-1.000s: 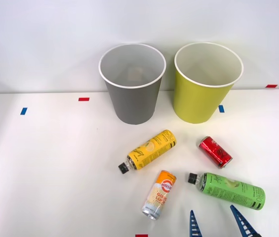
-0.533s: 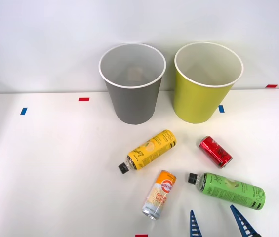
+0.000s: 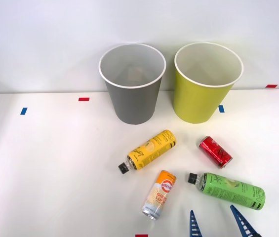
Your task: Put cans in the gray bin, plastic bottles in the light green bin
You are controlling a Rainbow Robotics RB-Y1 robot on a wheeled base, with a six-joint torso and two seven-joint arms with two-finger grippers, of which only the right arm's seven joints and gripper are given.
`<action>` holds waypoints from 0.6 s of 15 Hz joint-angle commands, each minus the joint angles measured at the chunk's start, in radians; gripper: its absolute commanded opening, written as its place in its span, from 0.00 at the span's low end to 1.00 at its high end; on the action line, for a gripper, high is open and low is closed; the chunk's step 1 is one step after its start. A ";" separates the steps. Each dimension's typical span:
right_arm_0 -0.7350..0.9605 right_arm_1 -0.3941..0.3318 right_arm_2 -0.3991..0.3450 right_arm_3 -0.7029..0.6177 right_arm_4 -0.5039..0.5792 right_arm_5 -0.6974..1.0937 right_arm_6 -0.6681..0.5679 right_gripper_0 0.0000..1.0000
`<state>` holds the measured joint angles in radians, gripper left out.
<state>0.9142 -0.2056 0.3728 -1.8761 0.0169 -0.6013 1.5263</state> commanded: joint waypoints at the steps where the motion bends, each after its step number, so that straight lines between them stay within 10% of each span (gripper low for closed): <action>1: 0.000 0.000 0.000 0.000 0.000 0.000 0.000 1.00; 9: 0.000 0.000 0.000 0.000 0.000 0.000 0.000 1.00</action>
<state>0.9142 -0.2056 0.3728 -1.8761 0.0169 -0.6013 1.5263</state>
